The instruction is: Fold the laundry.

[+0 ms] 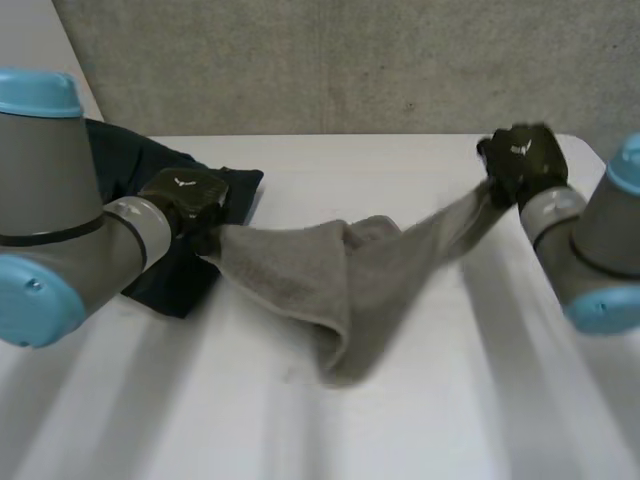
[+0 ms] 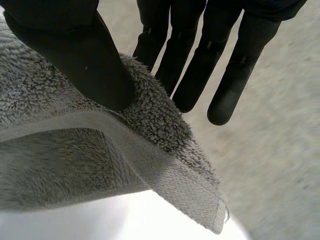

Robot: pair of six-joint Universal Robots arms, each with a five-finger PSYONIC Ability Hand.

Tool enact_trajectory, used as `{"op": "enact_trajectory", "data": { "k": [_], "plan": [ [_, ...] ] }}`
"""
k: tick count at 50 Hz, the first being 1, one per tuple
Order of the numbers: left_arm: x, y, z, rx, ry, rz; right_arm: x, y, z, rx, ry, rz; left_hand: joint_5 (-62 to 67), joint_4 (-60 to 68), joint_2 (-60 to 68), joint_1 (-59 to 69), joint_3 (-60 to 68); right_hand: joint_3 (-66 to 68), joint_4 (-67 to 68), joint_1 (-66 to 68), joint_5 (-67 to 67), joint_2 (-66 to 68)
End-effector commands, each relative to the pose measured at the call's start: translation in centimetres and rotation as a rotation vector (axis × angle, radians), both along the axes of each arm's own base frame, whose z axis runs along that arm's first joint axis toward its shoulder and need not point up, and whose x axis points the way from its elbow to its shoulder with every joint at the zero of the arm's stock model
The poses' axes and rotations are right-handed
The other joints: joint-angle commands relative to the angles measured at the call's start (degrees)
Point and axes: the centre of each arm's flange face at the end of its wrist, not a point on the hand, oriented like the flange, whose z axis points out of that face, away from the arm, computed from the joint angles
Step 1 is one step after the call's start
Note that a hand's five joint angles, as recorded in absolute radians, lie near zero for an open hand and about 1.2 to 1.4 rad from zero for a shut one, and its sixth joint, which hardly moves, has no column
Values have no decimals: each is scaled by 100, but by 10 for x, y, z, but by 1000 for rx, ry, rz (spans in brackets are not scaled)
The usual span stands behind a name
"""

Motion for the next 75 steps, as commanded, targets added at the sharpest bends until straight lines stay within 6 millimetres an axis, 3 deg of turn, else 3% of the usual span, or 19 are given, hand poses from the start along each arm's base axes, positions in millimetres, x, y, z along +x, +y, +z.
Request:
{"op": "enact_trajectory", "data": {
  "k": [1, 3, 7, 16, 18, 20, 25, 33, 36, 40, 43, 48, 53, 59, 62, 65, 66, 70, 75],
  "plan": [
    [-12, 20, -7, 33, -5, -58, 27, -52, -21, -94, -61, 52, 1401, 1164, 1185, 1408, 1224, -2472, -2504, -2083, -2288, -2398],
    [-13, 23, -7, 39, -8, -52, 29, -53, -28, -77, -59, 32, 1401, 1164, 1185, 1408, 1224, -5451, -5483, -5061, -5267, -5377],
    [-11, 26, -1, 38, 0, -27, 20, -43, -28, 6, -45, -93, 1401, 1164, 1185, 1408, 1224, -5801, -5833, -5412, -5618, -5727],
    [-8, 49, 50, -78, 65, -47, 6, 93, 14, 383, -1, -62, 1401, 1164, 1185, 1408, 1224, -5801, -5833, -5412, -5618, -5727],
    [-12, 59, 66, -108, 91, -73, -1, 134, 1, 569, -9, -31, 1401, 1164, 1185, 1408, 1224, -5801, -5833, -5412, -5618, -5727],
    [-15, 65, 72, -115, 106, -87, 1, 154, -6, 639, -25, 0, 1401, 1164, 1185, 1408, 1224, -5801, -5833, -5412, -5618, -5727],
    [-29, 85, 93, -116, 175, -135, 9, 177, -29, 681, -128, 39, 1401, 1164, 1185, 1408, 1224, -5801, -5833, -5412, -5618, -5727],
    [-36, 101, 110, -108, 209, -152, 28, 169, -71, 633, -195, 17, 1401, 1164, 1185, 1408, 1224, -5113, -5145, -4724, -4930, -5039],
    [-34, 101, 116, -123, 222, -136, 36, 156, -81, 603, -228, -8, 1401, 1164, 1185, 1408, 1224, -3920, -3953, -3531, -3737, -3847],
    [-30, 98, 119, -131, 234, -105, 37, 146, -87, 608, -211, -61, 1401, 1164, 1185, 1408, 1224, 1186, 1154, 1575, 1369, 1259],
    [-26, 91, 111, -116, 213, -73, 23, 143, -71, 568, -156, -126, 1401, 1164, 1185, 1408, 1224, 1199, 1167, 1588, 1382, 1273],
    [-17, 71, 76, -47, 80, -25, -2, 135, -5, 322, 31, -72, 1401, 1164, 1185, 1408, 1224, 1199, 1167, 1588, 1382, 1273],
    [-11, 48, 22, 34, -133, -45, -14, 140, -1, 322, 375, 94, 1401, 1164, 1185, 1408, 1224, 1199, 1167, 1588, 1382, 1273],
    [-19, 22, -19, 74, -230, -83, -18, 128, -3, 447, 442, 172, 1401, 1164, 1185, 1408, 1224, 1199, 1167, 1588, 1382, 1273],
    [-29, 4, -9, -8, -196, -74, -8, 102, -2, 412, 417, 187, 1401, 1164, 1185, 1408, 1224, 1199, 1167, 1588, 1382, 1273],
    [-38, -17, 34, -193, -89, -49, 1, 60, 21, 257, 370, 130, 1401, 1164, 1185, 1408, 1224, 1199, 1167, 1588, 1382, 1273],
    [-40, -26, 66, -322, -15, -27, 4, 38, 44, 140, 327, 76, 1401, 1164, 1185, 1408, 1224, 1199, 1167, 1588, 1382, 1273],
    [-35, -31, 151, -661, 169, 40, -1, 0, 112, -171, 125, -80, 1401, 1164, 1185, 1408, 1224, 1199, 1167, 1588, 1382, 1273],
    [-25, -15, 209, -896, 312, 109, -9, -7, 178, -499, -126, -103, 1401, 1164, 1185, 1408, 1224, 1199, 1167, 1588, 1382, 1273]
  ]
}}
